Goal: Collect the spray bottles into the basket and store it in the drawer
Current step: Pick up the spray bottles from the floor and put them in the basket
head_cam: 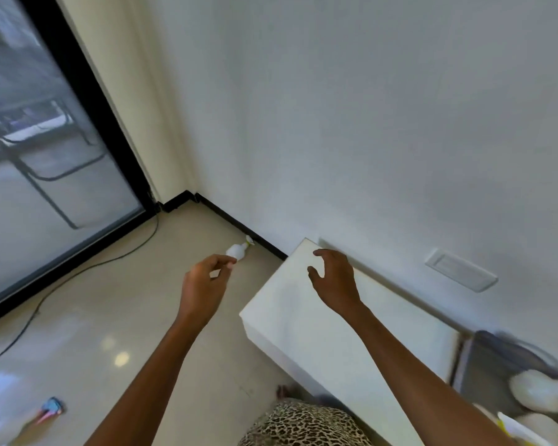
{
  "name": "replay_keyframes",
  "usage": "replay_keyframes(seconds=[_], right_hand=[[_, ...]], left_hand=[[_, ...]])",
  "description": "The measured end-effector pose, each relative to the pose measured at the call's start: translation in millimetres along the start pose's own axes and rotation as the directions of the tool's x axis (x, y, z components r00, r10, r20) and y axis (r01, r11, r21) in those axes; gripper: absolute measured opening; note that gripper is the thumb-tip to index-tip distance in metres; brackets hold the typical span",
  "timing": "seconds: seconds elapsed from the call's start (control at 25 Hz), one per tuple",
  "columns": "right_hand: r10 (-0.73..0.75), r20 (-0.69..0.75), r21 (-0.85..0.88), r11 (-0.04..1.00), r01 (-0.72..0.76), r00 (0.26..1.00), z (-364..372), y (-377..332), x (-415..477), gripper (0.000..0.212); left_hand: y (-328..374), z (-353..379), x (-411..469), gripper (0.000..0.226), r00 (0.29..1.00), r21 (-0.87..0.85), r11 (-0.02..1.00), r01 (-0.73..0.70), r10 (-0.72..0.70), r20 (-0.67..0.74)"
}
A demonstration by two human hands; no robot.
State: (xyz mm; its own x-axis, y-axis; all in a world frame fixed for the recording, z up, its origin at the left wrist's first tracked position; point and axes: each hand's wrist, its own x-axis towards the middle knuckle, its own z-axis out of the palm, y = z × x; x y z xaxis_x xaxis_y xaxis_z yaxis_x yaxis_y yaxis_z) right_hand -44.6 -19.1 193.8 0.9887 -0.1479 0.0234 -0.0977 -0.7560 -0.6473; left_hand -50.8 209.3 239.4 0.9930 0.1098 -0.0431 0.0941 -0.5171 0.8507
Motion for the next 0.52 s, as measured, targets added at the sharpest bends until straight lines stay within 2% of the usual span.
replay_keyframes(seconds=[0.24,0.52], right_hand=[[-0.008,0.087,0.015,1.000,0.007,0.996,69,-56,72,0.034],[0.120,0.195,0.011,0.992,-0.125,0.974,154,-106,180,0.034]], left_hand=[[-38,-48,81,0.016,0.998,-0.027,0.999,0.019,-0.021,-0.053],[-77,-98,212,0.016,0.994,0.000,0.994,0.107,-0.107,-0.005]])
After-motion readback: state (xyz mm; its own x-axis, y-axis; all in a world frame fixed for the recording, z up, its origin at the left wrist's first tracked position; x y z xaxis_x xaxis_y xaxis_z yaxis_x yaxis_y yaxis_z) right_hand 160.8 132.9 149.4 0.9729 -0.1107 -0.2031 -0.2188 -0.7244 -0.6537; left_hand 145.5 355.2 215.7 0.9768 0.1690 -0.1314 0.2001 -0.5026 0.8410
